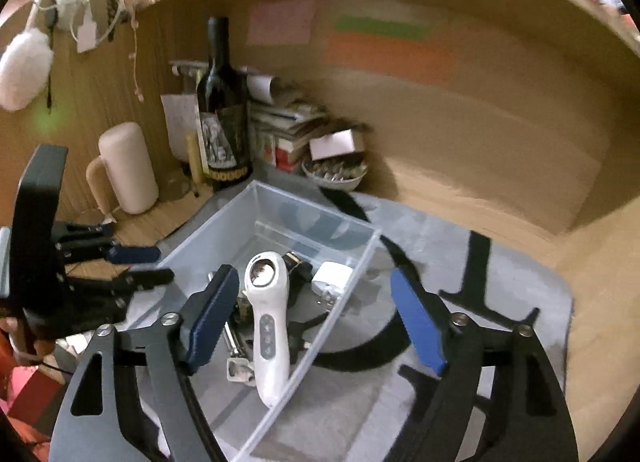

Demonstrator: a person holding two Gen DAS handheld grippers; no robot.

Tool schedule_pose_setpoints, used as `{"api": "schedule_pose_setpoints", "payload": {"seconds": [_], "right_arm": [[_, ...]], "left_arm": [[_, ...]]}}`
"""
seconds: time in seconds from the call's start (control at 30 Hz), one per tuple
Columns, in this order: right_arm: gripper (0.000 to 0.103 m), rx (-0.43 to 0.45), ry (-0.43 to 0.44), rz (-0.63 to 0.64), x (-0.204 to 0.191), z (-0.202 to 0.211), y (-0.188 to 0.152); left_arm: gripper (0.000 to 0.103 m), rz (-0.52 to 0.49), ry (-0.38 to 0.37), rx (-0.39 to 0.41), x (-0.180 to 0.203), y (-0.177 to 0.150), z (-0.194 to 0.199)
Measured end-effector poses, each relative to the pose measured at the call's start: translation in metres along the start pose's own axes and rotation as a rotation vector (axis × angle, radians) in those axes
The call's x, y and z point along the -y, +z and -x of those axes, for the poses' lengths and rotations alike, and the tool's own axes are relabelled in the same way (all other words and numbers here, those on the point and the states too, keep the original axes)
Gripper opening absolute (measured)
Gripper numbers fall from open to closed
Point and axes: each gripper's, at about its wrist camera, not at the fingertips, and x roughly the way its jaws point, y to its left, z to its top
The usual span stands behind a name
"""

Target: Organize rigid objects

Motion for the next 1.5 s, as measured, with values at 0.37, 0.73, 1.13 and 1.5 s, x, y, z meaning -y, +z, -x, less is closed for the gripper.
{"api": "schedule_pose_setpoints", "payload": {"seconds": [0.37,0.73,1.13,1.5], "right_arm": [[0.092,0.147,-0.028,-0.055,0.007,0.062,-0.027],[0.103,0.271,-0.109,-0.105,0.008,0.103,-0.059],[0.103,0.311,-0.154,-0.133,0.003,0.117,-0.074],[0.103,0.319,-0.167,-0.163,0.006,0.119,-0.078]], "left_arm": [[0.062,0.025,-0.009,0.244,0.037,-0.007,0.077],[0.101,-0.002,0.023,0.524,0.081,-0.03,0.13],[0.103,0.048,-0.002,0.554,0.08,-0.037,0.129],[0.103,0.056,-0.008,0.544,0.078,-0.036,0.127]]}}
